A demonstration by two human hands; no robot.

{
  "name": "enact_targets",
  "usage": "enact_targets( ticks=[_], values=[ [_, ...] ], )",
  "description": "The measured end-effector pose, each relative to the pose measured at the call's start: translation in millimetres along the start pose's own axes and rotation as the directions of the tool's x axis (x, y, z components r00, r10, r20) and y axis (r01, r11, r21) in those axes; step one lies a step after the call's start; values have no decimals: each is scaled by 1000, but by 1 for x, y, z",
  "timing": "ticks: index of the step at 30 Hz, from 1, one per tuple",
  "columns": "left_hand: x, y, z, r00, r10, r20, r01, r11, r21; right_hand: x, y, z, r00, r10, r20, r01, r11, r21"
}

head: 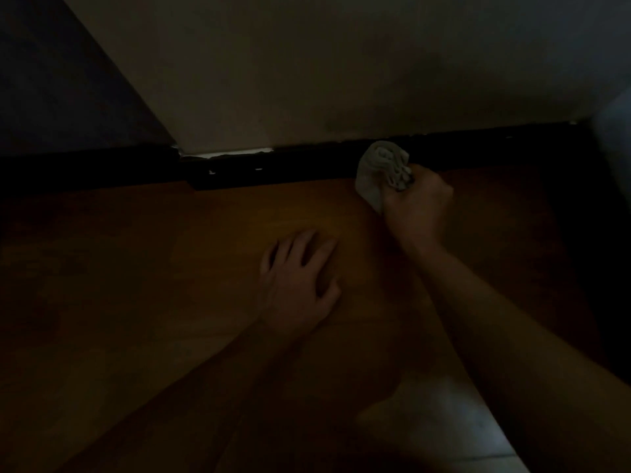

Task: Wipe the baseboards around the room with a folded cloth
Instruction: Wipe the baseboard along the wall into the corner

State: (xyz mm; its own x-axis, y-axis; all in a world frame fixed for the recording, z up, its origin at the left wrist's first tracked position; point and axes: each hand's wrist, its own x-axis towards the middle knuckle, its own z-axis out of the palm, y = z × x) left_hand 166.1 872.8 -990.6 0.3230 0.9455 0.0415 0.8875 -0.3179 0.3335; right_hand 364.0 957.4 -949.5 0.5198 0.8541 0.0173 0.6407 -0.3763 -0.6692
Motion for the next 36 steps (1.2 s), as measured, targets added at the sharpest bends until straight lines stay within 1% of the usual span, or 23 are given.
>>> enact_targets(
  ticks=[3,7,9,14,17,21,25,27,30,32,34,36],
  values=[
    [6,9,8,999,48,8,-49,999,21,16,21,-17,996,61,-59,-61,998,8],
    [6,11,6,998,40,51,-45,995,87,25,35,-34,987,106,-123,-101,994,49],
    [7,12,4,997,35,65,-41,995,93,25,36,-33,986,111,-121,-105,993,52],
    [6,13,6,998,34,53,-39,995,94,28,37,-33,996,61,-58,-59,998,33],
    [5,14,7,999,42,18,-43,996,75,29,40,-37,992,68,-105,-64,997,37],
    [5,14,6,999,39,23,-41,995,86,25,34,-32,998,22,-58,-20,999,35],
    [5,15,5,999,34,30,-36,995,94,23,33,-31,991,71,-113,-64,996,59],
    [5,15,5,999,35,25,-37,994,99,17,27,-22,995,41,-88,-37,998,50],
    [5,15,6,999,32,12,-33,994,100,5,5,-2,998,-65,1,65,998,4],
    [6,16,6,1000,24,16,-26,995,92,-2,-7,10,993,-115,36,115,993,9],
    [6,16,7,999,17,31,-20,996,90,-5,-12,15,989,-137,46,137,991,1],
    [6,16,6,999,17,27,-19,997,80,-2,-6,12,993,-113,34,113,994,-3]
  ],
)
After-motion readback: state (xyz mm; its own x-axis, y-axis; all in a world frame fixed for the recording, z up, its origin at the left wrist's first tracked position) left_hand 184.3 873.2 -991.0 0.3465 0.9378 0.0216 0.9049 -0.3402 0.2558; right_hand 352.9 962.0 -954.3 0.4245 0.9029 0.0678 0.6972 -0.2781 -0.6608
